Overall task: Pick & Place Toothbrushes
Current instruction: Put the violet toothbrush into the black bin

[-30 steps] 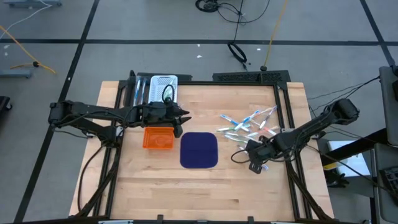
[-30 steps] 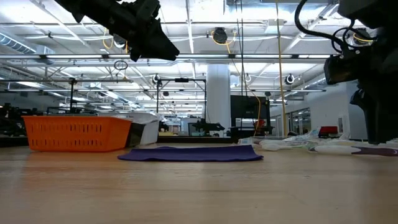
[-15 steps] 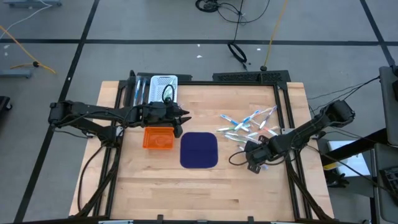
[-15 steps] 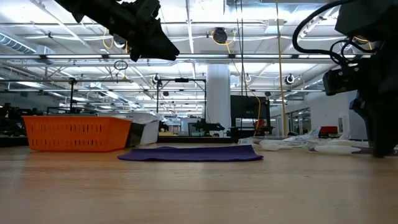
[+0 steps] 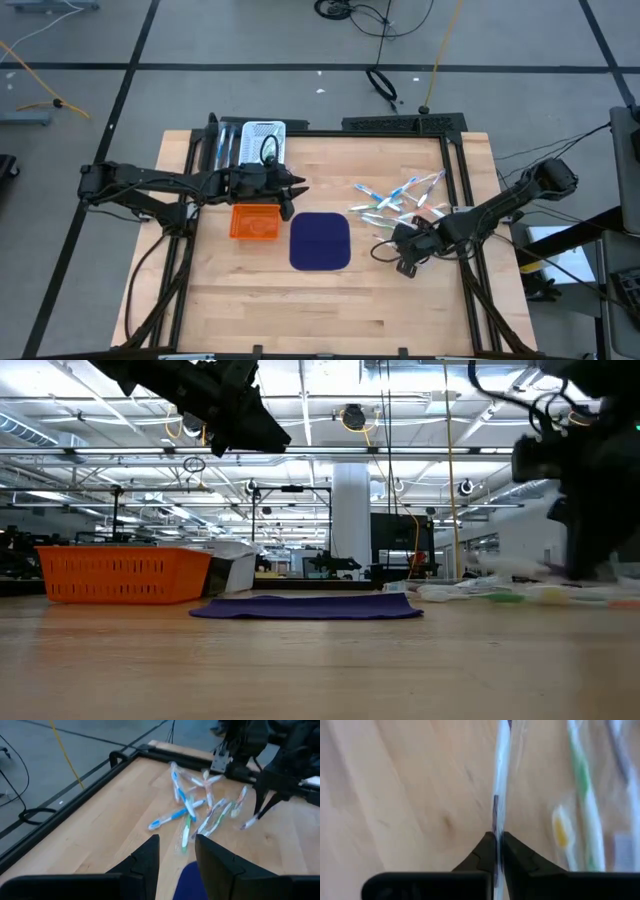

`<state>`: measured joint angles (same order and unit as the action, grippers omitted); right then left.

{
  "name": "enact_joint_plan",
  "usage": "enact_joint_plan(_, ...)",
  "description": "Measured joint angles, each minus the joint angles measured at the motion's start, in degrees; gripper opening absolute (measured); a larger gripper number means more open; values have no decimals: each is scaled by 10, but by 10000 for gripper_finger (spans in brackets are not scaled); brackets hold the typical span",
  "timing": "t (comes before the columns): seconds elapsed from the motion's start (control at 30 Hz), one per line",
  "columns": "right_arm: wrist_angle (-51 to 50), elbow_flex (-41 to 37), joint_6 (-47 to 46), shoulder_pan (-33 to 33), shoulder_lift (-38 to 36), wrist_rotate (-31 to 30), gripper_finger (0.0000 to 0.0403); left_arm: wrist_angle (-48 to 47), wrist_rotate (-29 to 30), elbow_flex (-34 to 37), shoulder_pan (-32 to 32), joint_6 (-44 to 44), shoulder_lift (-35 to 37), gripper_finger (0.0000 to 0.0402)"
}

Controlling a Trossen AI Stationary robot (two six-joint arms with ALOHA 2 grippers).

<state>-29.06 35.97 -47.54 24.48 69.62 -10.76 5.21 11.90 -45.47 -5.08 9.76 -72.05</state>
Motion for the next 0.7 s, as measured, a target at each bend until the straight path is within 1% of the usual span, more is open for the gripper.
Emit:
enact_joint_plan(0.1,33,0,29,-2,-32,-48,8,28,-9,0,0,0,0,127)
enact_joint_plan(0.2,79,0,72,-6,-66,-105,8,68,-47,0,0,-7,0,127)
enact_joint_plan(0.3,141,0,135,-13,-96,-157,8,109,-76,0,1,-9,0,127)
enact_joint_plan(0.37,195,0,183,-19,-108,-183,8,139,-83,0,1,-9,-7,127)
enact_joint_plan(0.47,284,0,262,-31,-113,-195,8,189,-89,-1,6,-9,-27,127)
enact_joint_plan(0.57,367,0,329,-41,-113,-195,8,270,-92,-1,16,-9,-64,127)
enact_joint_plan(0.7,423,0,379,-54,-113,-195,8,375,-97,-1,26,-17,-118,127)
